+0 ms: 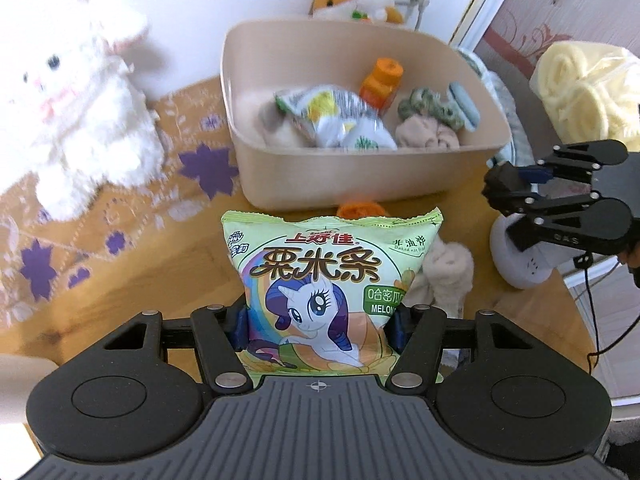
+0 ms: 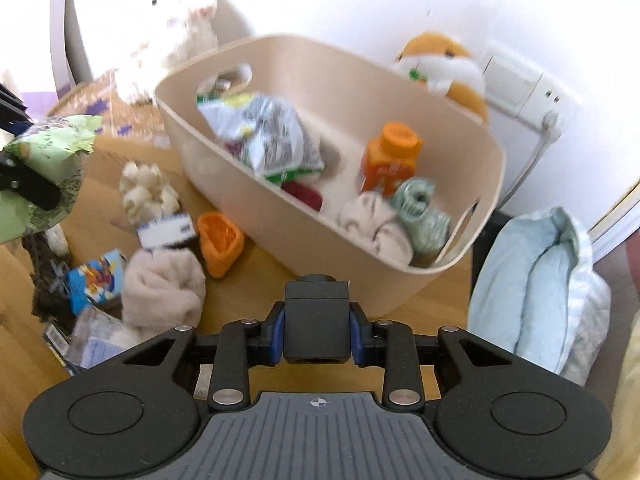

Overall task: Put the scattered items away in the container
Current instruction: 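Grasp the green pony snack bag with the left tool while the right tool grasps the black charger, then carry the pony snack bag and black charger into the basket and release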

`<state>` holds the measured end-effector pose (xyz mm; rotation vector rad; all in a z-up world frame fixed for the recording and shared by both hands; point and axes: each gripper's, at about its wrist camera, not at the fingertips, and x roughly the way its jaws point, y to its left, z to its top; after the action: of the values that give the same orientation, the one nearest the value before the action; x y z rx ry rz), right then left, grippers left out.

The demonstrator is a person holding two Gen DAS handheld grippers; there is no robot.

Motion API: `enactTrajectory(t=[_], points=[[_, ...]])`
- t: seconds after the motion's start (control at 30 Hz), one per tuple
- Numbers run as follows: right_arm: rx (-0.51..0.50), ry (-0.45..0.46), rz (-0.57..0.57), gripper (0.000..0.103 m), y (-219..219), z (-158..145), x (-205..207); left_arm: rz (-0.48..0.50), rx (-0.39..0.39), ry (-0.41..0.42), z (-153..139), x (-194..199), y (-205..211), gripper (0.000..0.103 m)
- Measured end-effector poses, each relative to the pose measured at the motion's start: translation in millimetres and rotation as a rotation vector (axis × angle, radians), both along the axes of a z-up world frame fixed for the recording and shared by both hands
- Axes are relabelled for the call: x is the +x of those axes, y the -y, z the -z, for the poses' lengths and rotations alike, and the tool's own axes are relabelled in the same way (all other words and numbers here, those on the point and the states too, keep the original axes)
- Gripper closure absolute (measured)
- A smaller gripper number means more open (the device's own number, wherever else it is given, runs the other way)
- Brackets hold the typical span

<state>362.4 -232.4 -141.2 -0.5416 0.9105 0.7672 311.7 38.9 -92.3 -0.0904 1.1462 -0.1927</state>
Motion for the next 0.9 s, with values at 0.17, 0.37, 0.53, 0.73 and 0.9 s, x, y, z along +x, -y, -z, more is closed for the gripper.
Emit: enactTrajectory(t=[0.17, 0.37, 0.53, 0.73, 0.9], points=[[0.040, 0.053, 0.019, 0.074, 5.0, -22.6, 8.2, 0.002, 0.011, 0.062, -25.5, 11.5, -3.0, 0.041], [0.089, 0.104, 0.046, 0.074, 11.2, -48.9, 17.1, 0.017, 0.039, 0.134, -53.3, 30.5, 0.1, 0.041], [0.128, 0.143, 0.093, 0.074, 12.8, -64.2, 28.2, 0.000, 0.006, 0.159, -69.3, 52.2, 4.9, 0.041], [0.193, 0.163, 0.148, 0.074, 4.5, -73.3, 39.0, -0.009, 0.016, 0.190, -75.0, 73.8, 27.4, 0.041], [0.218, 0.187, 0.169, 0.074, -7.0, -72.7, 50.0, -0.037, 0.022, 0.196, -66.6, 97.0, 45.0, 0.041]])
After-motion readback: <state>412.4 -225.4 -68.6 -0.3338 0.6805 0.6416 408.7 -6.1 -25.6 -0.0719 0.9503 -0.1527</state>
